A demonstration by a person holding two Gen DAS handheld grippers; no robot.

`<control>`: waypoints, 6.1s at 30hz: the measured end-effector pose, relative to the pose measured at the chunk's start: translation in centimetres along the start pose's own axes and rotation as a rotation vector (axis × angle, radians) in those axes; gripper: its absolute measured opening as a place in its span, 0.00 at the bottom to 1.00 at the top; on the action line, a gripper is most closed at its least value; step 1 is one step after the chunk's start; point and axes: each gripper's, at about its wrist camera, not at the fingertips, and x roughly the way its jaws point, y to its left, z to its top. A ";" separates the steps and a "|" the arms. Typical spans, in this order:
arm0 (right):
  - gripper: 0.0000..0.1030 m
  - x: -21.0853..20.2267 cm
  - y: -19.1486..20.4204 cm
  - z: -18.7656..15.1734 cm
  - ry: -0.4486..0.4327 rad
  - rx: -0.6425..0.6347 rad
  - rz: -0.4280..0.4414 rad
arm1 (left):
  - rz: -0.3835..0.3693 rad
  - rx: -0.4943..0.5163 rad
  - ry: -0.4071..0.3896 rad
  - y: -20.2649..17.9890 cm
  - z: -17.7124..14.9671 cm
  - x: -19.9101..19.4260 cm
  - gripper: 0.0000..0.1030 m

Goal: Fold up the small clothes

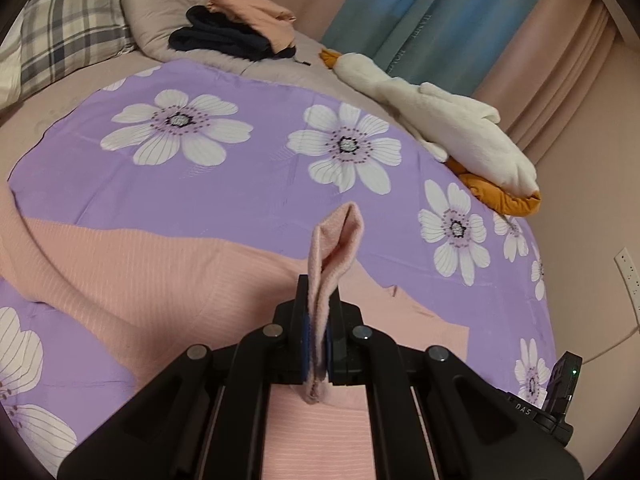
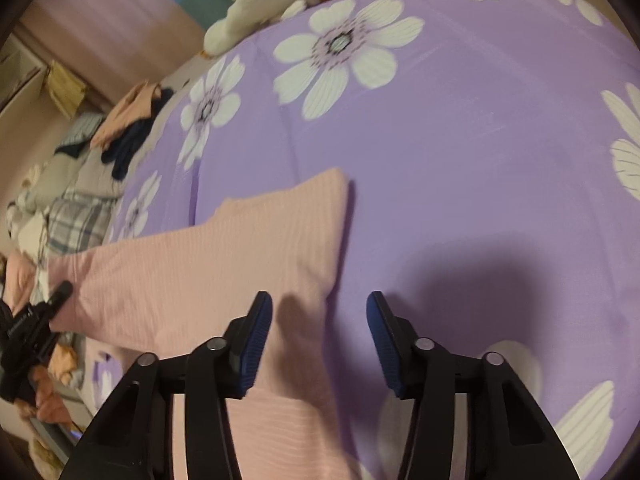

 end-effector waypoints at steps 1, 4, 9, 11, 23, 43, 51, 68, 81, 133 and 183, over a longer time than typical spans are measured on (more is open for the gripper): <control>0.42 0.5 0.3 -0.1 0.014 -0.013 -0.001 | 0.006 -0.002 0.002 0.3 -0.1 0.1 0.05; 0.41 1.7 0.9 -0.3 0.049 -0.034 -0.013 | 0.025 -0.019 0.016 1.3 -0.3 0.3 0.05; 0.14 2.6 1.5 -0.7 0.054 -0.069 -0.072 | 0.043 -0.029 0.021 2.5 -0.2 0.2 0.05; 0.10 2.1 1.5 -0.7 0.040 -0.071 -0.078 | 0.044 -0.038 0.020 2.9 -0.3 0.1 0.05; 0.09 2.7 1.9 -0.6 0.043 -0.070 -0.117 | 0.132 -0.036 0.101 5.6 -2.2 2.4 0.05; 0.09 2.8 1.7 -0.8 0.056 -0.074 -0.135 | 0.153 -0.034 0.184 9.0 -4.6 6.2 0.11; 0.09 2.9 1.6 -0.9 0.057 -0.071 -0.135 | 0.119 0.038 0.117 9.0 -5.7 6.0 0.12; 0.09 3.0 1.8 -1.0 0.047 -0.094 -0.156 | -0.009 -0.054 0.070 10.8 -6.2 5.9 0.12; 0.09 3.3 2.7 -1.2 0.019 -0.144 -0.215 | -0.002 -0.039 0.059 11.0 -6.3 5.8 0.12; 0.18 5.0 6.8 -4.6 -0.201 -0.347 -0.562 | 0.016 -0.006 0.040 10.9 -6.4 6.0 0.11; 0.42 4.4 5.2 -4.5 -0.228 -0.250 -0.519 | 0.079 0.058 0.038 9.8 -6.5 6.3 0.11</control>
